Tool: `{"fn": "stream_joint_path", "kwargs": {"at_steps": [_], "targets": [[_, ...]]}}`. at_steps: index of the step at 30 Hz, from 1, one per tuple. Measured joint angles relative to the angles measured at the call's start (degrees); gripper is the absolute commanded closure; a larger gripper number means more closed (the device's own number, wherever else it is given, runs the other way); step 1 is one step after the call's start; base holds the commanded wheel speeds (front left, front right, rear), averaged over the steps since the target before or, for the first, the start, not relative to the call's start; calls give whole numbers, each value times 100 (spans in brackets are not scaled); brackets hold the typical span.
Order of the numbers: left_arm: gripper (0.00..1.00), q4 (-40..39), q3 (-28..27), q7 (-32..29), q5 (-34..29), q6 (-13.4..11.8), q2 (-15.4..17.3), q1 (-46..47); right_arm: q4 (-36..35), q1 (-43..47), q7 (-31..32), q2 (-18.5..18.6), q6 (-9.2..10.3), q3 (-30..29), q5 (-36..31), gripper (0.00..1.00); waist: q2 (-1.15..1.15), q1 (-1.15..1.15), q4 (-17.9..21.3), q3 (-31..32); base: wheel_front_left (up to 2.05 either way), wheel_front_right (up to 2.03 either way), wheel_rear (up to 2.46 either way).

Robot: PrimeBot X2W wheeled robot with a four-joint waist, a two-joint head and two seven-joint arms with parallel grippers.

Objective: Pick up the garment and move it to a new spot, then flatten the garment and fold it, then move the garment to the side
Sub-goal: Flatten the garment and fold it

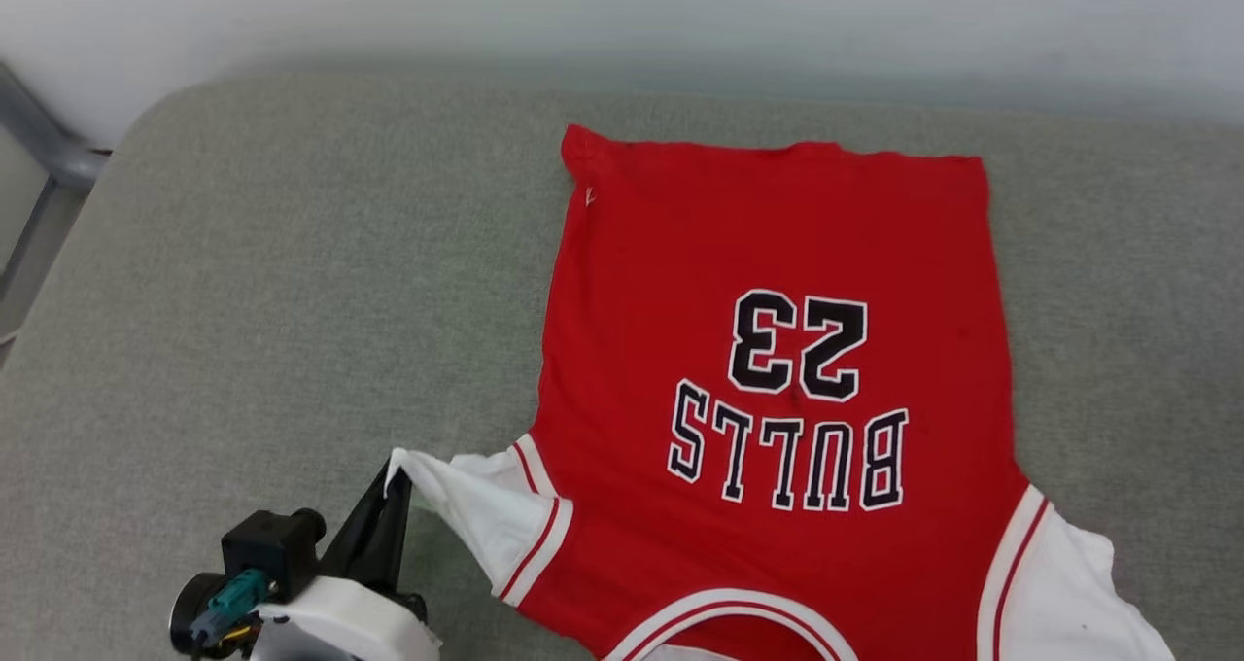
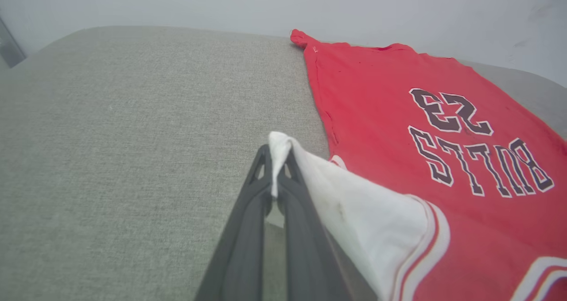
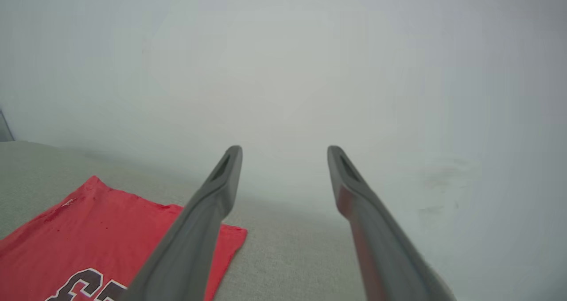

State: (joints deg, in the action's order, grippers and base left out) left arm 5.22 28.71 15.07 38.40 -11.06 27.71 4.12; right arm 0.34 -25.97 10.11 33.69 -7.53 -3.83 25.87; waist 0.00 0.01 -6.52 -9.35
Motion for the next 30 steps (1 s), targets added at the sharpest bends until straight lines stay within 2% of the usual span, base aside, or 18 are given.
{"fn": "stream_joint_path", "kwargs": {"at_steps": [3,8,17,20,23,30], "targets": [[100,-59,-52,0,-144,70,-174,170,185,-754,575,97,1,222,75,0,0,0,-142,-275,0,0,0],[100,-94,-174,0,-391,235,-465,387,917,-1858,2094,238,0,690,269,0,0,1,-375,-746,0,0,0],[100,-237,-511,0,-728,647,-1080,655,1934,-2956,4714,385,1,1161,647,0,0,1,-831,-1496,0,0,0],[100,-259,-569,0,-858,713,-1149,688,2018,-3070,4976,394,1,1191,609,0,0,1,-913,-1656,0,0,0],[100,-255,-689,0,-1042,877,-1358,805,2181,-3177,5310,427,2,1209,369,0,0,1,-1058,-1969,0,0,0],[100,-132,-869,0,-1314,1157,-1640,997,2377,-3117,5372,369,2,1070,170,0,0,0,-1274,-2407,0,0,0]]}}
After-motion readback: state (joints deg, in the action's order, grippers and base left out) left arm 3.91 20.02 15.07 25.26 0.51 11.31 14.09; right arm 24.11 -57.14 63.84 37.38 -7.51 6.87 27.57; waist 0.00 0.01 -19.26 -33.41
